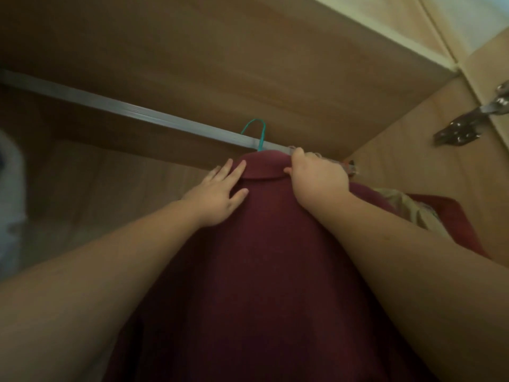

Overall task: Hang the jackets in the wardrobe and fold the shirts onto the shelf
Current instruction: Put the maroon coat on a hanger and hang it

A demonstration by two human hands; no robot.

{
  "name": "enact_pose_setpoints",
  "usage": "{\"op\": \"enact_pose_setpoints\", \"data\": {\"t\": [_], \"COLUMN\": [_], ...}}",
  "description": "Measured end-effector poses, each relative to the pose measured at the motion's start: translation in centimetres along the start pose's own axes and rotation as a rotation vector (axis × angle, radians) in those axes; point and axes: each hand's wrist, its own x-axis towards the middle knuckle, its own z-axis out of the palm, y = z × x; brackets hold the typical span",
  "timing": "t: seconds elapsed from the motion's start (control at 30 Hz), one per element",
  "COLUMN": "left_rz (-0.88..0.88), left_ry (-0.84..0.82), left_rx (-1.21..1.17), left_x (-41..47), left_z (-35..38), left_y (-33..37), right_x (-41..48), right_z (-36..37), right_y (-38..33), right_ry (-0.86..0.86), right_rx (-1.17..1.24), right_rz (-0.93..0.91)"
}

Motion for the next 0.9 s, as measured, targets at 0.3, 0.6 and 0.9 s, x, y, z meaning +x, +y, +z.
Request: {"op": "enact_pose_setpoints", "data": {"t": [0.3, 0.6, 0.9], "left_rz": [-0.009, -0.100, 0.108], "left_ry": [-0.033, -0.060, -0.053], "left_rx": [0.000, -0.009, -0.213], "left_x": [-1.3, -4.9, -10.4], "left_z": [3.4, -1.9, -3.8], "left_y": [-2.9, 1.1, 13.3], "right_x": [-1.1, -4.0, -12.5], "right_z": [2.6, -2.6, -10.7], "right_y": [-1.8, -1.8, 2.1], "right_ry": [-0.049, -0.097, -0.270], "right_rx": [0.009, -0.015, -0.055], "right_rz": [-0.088, -0.184, -0.142]}}
